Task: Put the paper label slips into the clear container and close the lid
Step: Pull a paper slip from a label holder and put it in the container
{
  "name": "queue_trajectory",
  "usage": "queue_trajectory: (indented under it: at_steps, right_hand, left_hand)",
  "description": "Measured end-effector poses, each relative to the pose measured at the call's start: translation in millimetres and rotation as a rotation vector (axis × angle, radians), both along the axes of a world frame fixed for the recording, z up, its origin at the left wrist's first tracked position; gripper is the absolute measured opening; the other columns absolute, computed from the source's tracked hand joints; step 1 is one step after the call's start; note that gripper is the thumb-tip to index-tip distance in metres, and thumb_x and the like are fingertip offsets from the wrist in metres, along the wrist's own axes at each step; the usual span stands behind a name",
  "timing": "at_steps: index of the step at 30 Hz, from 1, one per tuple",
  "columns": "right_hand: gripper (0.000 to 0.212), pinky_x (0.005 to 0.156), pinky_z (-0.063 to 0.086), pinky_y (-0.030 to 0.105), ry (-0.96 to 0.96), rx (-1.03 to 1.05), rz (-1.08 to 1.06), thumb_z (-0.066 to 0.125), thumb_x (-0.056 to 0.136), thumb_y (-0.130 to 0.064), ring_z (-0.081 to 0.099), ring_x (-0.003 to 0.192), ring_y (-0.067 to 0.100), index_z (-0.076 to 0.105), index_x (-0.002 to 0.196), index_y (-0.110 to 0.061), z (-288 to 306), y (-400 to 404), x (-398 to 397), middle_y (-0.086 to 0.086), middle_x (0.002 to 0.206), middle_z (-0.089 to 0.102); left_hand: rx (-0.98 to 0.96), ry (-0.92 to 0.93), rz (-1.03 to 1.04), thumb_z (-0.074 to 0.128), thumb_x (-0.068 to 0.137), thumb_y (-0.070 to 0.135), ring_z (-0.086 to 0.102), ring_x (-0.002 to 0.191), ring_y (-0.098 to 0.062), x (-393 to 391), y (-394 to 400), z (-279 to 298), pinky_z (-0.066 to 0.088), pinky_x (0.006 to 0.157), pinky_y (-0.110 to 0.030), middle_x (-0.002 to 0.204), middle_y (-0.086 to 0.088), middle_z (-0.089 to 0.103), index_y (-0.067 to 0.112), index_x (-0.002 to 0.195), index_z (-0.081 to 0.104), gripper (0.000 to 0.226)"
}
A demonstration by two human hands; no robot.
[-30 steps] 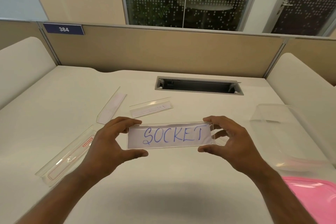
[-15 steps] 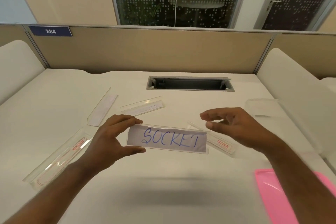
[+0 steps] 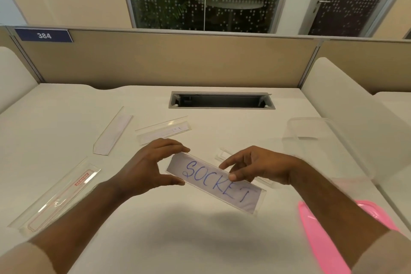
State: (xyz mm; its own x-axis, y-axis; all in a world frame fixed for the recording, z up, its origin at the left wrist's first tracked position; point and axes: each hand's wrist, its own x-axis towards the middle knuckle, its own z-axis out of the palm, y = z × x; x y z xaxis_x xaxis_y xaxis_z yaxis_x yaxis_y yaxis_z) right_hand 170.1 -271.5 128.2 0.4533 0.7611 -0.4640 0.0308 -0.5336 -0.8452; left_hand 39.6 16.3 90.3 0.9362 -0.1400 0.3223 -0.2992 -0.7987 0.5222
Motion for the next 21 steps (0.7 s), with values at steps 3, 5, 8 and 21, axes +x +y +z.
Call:
queue_trajectory:
  at_steps: [3,5,8,21]
  right_hand:
    - [0.034,0.078,0.047,0.035,0.043,0.017,-0.069,0.077,0.081,-0.018,0.069,0.089,0.019,0.071,0.114,-0.016,-4,-8,1,0.016,0.104,0.075]
    - [0.033,0.075,0.046,0.033,0.053,0.02,-0.131,0.077,0.081,-0.017,0.068,0.087,0.02,0.072,0.113,-0.016,-8,-17,3,0.017,0.104,0.075]
    - [0.033,0.076,0.045,0.035,0.06,0.047,-0.262,0.079,0.078,-0.019,0.063,0.086,0.025,0.073,0.11,-0.017,-16,-36,8,0.02,0.104,0.074]
    - [0.042,0.076,0.05,0.041,-0.055,0.251,-0.798,0.077,0.077,-0.024,0.057,0.078,0.028,0.068,0.117,-0.016,-9,-133,69,0.017,0.1,0.071]
  left_hand:
    - [0.009,0.06,0.062,0.074,0.063,0.067,0.037,0.125,0.012,11,-3,-14,0.033,0.101,-0.01,0.136,0.032,0.045,0.062,0.134,0.038,0.08]
    - [0.046,0.118,0.146,0.078,0.065,0.062,0.035,0.133,0.001,18,-3,-31,0.032,0.105,-0.019,0.147,0.022,0.041,0.055,0.144,0.029,0.093]
    - [0.103,0.197,0.316,0.07,0.074,0.066,0.027,0.145,-0.011,24,-11,-68,0.028,0.113,-0.029,0.158,0.01,0.031,0.036,0.154,0.022,0.098]
    - [0.315,0.349,0.411,0.007,0.088,0.067,-0.006,0.152,-0.013,59,-70,-161,-0.005,0.122,-0.031,0.166,0.003,-0.003,0.015,0.157,0.002,0.086]
